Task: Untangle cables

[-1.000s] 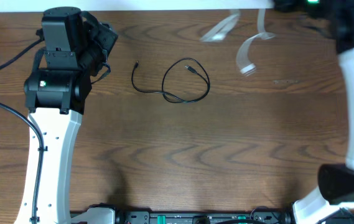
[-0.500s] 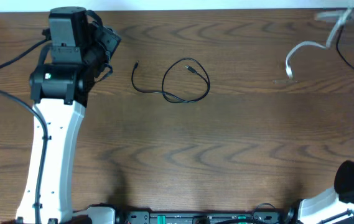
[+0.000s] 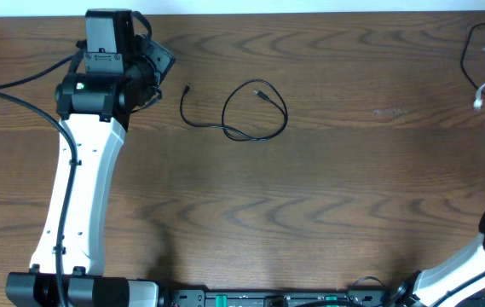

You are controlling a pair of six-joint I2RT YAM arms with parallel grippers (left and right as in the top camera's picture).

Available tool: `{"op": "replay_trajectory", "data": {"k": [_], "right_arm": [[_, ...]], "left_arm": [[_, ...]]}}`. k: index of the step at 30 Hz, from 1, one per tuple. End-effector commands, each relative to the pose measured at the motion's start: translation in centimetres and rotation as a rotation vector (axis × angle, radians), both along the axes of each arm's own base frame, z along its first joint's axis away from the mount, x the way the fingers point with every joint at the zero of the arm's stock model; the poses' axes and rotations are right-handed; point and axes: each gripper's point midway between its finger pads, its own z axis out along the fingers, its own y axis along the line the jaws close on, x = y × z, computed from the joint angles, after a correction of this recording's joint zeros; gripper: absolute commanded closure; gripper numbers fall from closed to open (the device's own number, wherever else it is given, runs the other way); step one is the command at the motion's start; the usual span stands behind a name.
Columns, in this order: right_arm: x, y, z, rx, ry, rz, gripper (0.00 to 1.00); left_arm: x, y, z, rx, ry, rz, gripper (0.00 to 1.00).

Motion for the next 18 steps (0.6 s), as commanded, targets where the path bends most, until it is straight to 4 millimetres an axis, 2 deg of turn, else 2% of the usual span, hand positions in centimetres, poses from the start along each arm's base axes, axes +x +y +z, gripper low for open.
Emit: {"op": "replay_trajectory", "data": {"k": [1, 8, 13, 16, 18], "right_arm": [[-1.0, -4.2, -3.0, -0.037, 0.076, -0.084, 0.99], [-3.2, -10.9, -8.1, -0.085, 0.199, -0.255, 0.99], [-3.4, -14.8, -11.2, -0.078, 0.199, -0.349, 0.99], [-3.7, -16.6, -11.5, -0.06, 0.161, -0.412, 0.99], [-3.1, -17.5, -10.3, -0.064, 0.092, -0.407, 0.94]], "left_arm": [[-0.1, -0.8, -0.6, 0.015, 0.014, -0.037, 0.48], [-0.2, -1.5, -0.6, 0.015, 0.014, -0.054, 0.48], [-0.3, -2.1, -0.6, 0.015, 0.014, -0.068, 0.48], [-0.3, -2.6, -0.6, 0.015, 0.012, -0.079, 0.49], [-0.3, -3.0, -0.6, 0.015, 0.01, -0.09, 0.49]]}}
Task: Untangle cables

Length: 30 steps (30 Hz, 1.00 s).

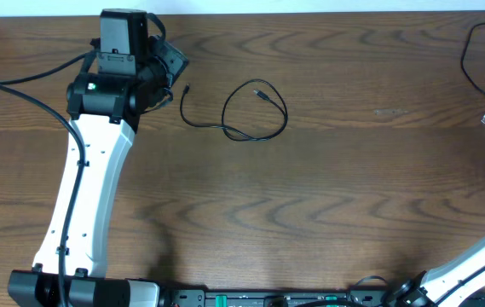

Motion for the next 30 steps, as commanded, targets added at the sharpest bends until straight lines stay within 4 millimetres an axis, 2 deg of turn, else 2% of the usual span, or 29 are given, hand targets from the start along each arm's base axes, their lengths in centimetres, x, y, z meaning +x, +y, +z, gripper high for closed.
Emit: {"op": "replay_trajectory", "data": {"k": [1, 2, 3, 4, 5, 10, 14, 18, 23, 29, 30], "right_arm": [[0.0, -1.8, 2.0, -0.021, -0.086, -0.039, 0.92], [0.0, -1.9, 2.3, -0.023, -0.096, -0.037, 0.86], [0.0, -2.0, 2.5, -0.023, -0.101, -0.038, 0.6], [0.0, -2.0, 2.7, -0.021, -0.107, -0.039, 0.23], [0.1, -1.9, 2.7, -0.018, -0.109, -0.038, 0.01], [0.9, -0.3, 3.1, 0.025, -0.137, 0.016, 0.01], [1.6, 2.6, 4.3, 0.099, -0.172, 0.099, 0.01], [2.9, 7.0, 6.1, 0.125, -0.196, 0.267, 0.01], [5.2, 15.3, 7.2, 0.2, -0.225, 0.555, 0.01], [7.2, 26.3, 5.8, 0.297, -0.146, 0.799, 0.01], [7.5, 28.8, 5.5, 0.296, -0.127, 0.863, 0.01]], "left_arm": [[0.0, -0.7, -0.6, 0.02, 0.009, -0.031, 0.48], [-0.1, -0.8, -0.6, 0.02, 0.008, -0.035, 0.48], [0.0, -0.9, -0.5, 0.02, 0.006, -0.038, 0.49], [-0.1, -1.1, -0.5, 0.02, 0.006, -0.042, 0.49], [0.0, -1.3, -0.5, 0.02, 0.004, -0.046, 0.49], [0.1, -2.1, -0.8, 0.029, 0.005, -0.073, 0.48], [0.2, -2.8, -1.0, 0.077, -0.01, -0.138, 0.48], [0.1, -3.6, -1.1, 0.131, -0.023, -0.213, 0.49], [-0.2, -5.0, -1.7, 0.211, -0.031, -0.329, 0.49], [-0.8, -5.9, -4.9, 0.271, 0.056, -0.425, 0.49], [-0.9, -5.7, -5.4, 0.277, 0.077, -0.43, 0.49]]}}
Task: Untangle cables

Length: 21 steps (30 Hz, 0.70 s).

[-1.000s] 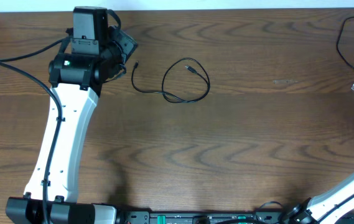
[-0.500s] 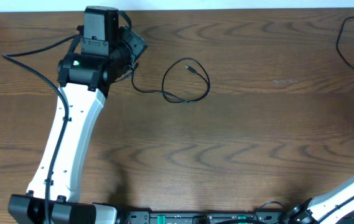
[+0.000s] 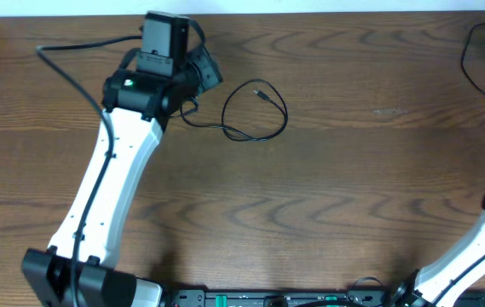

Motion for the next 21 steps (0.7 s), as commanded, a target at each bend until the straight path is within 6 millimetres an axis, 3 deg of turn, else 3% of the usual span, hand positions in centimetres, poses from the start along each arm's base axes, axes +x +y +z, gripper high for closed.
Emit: {"op": "replay_trajectory", "data": {"k": [1, 9, 12, 13, 21], "right_arm": [[1.1, 8.0, 1.5, -0.021, -0.057, 0.249, 0.01], [0.9, 22.2, -0.5, -0.211, -0.074, 0.693, 0.01], [0.1, 28.6, -1.9, -0.304, -0.098, 0.898, 0.02], [-0.6, 31.7, -2.7, -0.343, -0.108, 0.997, 0.03], [-4.5, 41.9, -7.2, -0.461, -0.1, 1.323, 0.05]], "left_arm": [[-0.1, 0.3, -3.1, 0.077, 0.072, -0.063, 0.49], [0.8, 5.1, -3.8, 0.071, 0.103, 0.043, 0.49], [0.9, 6.7, -3.7, 0.027, 0.113, 0.069, 0.49], [0.9, 7.7, -3.8, 0.009, 0.121, 0.088, 0.49], [0.0, 11.2, -4.4, -0.012, 0.176, 0.166, 0.49]]}}
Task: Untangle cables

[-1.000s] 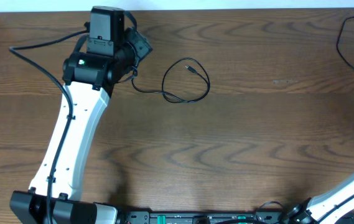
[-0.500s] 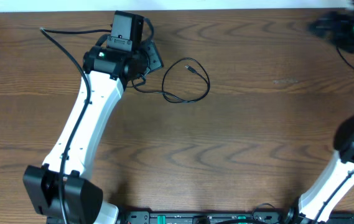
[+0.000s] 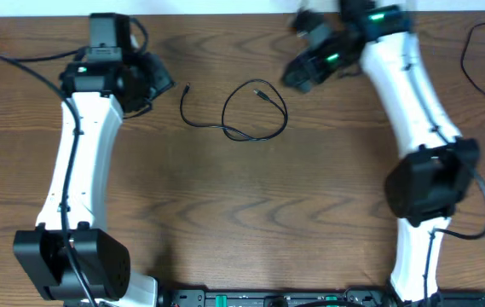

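Observation:
A thin black cable (image 3: 255, 111) lies on the wooden table (image 3: 242, 213) as one open loop. Its left tail ends in a plug (image 3: 187, 87), and its other plug (image 3: 262, 93) sits inside the loop. My left gripper (image 3: 162, 81) is just left of the tail plug, apart from it. My right gripper (image 3: 295, 75) is blurred with motion and hovers just right of and above the loop. Neither gripper's jaws can be read from overhead. A second black cable (image 3: 479, 60) curls at the far right edge.
A white cable end pokes in at the right edge below the second black cable. The right arm (image 3: 412, 94) spans from the front right up to the back centre. The left arm (image 3: 76, 179) runs along the left side.
My left gripper has moved back left, off the cable's tail plug. My right arm, which was low at the right edge, now reaches across to beside the loop. The loop itself lies unchanged.
My left gripper began at the far left of the loop, and my right arm was low in the front right corner. The left gripper then stood nearer the tail, then over it. The white cable shifted toward the right edge. Now the left is back and the right is beside the loop.

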You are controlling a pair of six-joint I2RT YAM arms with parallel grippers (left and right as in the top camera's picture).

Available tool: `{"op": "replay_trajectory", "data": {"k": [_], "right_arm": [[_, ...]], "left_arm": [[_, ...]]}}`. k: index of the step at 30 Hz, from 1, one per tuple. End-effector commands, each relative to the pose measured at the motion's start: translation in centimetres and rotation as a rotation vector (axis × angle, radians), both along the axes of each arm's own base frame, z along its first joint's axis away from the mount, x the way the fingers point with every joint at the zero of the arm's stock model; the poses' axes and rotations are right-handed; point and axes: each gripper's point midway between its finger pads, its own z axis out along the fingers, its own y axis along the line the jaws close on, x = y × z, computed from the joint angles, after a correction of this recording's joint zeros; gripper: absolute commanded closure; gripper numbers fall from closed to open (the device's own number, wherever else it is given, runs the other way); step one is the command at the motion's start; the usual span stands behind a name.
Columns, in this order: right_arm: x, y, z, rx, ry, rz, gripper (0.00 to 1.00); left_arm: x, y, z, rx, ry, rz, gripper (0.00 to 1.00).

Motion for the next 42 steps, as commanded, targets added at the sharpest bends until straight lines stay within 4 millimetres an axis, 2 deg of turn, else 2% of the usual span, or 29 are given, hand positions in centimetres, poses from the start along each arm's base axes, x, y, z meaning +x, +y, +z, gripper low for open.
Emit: {"op": "replay_trajectory", "data": {"k": [1, 8, 14, 21, 26, 33, 38, 42], "right_arm": [[-1.7, 3.0, -3.6, -0.104, -0.006, 0.16, 0.06], [-4.7, 7.4, -9.1, -0.197, 0.059, 0.286, 0.13], [-7.3, 10.4, -11.8, -0.164, 0.128, 0.372, 0.16], [-8.4, 11.8, -13.4, -0.175, 0.143, 0.407, 0.23], [-7.7, 11.9, -15.8, -0.224, 0.141, 0.36, 0.31], [-6.4, 12.1, -16.4, -0.245, 0.099, 0.318, 0.39], [-6.4, 12.4, -17.4, -0.295, 0.072, 0.321, 0.44], [-6.8, 12.6, -17.8, -0.362, 0.039, 0.332, 0.57]], "left_arm": [[-0.6, 0.6, -0.3, -0.012, 0.019, 0.001, 0.49], [-0.7, 0.9, -0.3, -0.012, 0.021, 0.008, 0.49], [-0.7, 0.9, -0.3, -0.012, 0.021, 0.008, 0.49], [-0.6, 0.9, -0.3, -0.012, 0.019, 0.009, 0.49], [-0.6, 0.9, -0.3, -0.012, 0.019, 0.009, 0.49], [-0.6, 0.9, -0.3, -0.012, 0.019, 0.009, 0.48], [-0.6, 0.9, -0.3, -0.012, 0.019, 0.009, 0.49], [-0.6, 0.9, -0.3, -0.012, 0.019, 0.009, 0.49]]}}
